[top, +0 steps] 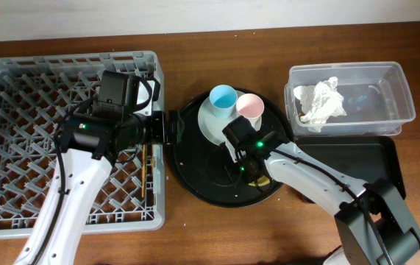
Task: Sort waste into correct bins and load items into the dishwasher rack
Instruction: 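Grasp the rim of the yellow bowl with the right gripper, then lift the yellow bowl and tip the food scraps onto the black tray, then set the empty yellow bowl back on the round tray, release, then grasp the pink cup with the right gripper and lift it, then move the pink cup toward the left gripper for handover, then close the left gripper on the pink cup, open the right gripper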
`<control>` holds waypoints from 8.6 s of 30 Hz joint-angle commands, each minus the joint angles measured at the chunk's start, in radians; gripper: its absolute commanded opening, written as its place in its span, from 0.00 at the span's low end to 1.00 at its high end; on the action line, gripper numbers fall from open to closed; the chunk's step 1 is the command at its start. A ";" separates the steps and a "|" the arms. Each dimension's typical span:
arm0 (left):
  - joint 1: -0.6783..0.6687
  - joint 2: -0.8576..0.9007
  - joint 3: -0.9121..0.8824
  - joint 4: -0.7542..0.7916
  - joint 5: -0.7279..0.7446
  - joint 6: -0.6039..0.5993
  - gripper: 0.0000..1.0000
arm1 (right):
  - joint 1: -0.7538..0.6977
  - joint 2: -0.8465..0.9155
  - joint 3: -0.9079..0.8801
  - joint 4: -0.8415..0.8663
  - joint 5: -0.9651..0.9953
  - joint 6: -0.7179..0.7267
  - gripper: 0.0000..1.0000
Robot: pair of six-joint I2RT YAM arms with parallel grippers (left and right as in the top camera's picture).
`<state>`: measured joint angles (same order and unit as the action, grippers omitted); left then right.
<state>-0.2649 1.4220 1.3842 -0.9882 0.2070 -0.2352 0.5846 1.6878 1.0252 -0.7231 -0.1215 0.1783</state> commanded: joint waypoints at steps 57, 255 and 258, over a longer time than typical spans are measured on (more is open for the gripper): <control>0.006 -0.009 0.010 -0.002 0.010 0.002 0.99 | -1.307 -0.122 0.045 -0.415 -1.035 -0.464 0.04; 0.006 -0.009 0.010 0.300 1.229 0.342 0.32 | -0.280 0.026 1.116 -0.895 -1.050 -0.798 0.26; 0.006 -0.009 0.010 0.300 1.229 0.342 0.27 | -0.319 0.023 1.124 -0.875 -1.089 -0.788 0.44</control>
<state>-0.2562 1.4220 1.3842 -0.6910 1.4078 0.1013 0.3069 1.7058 2.1372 -1.6104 -1.1606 -0.6121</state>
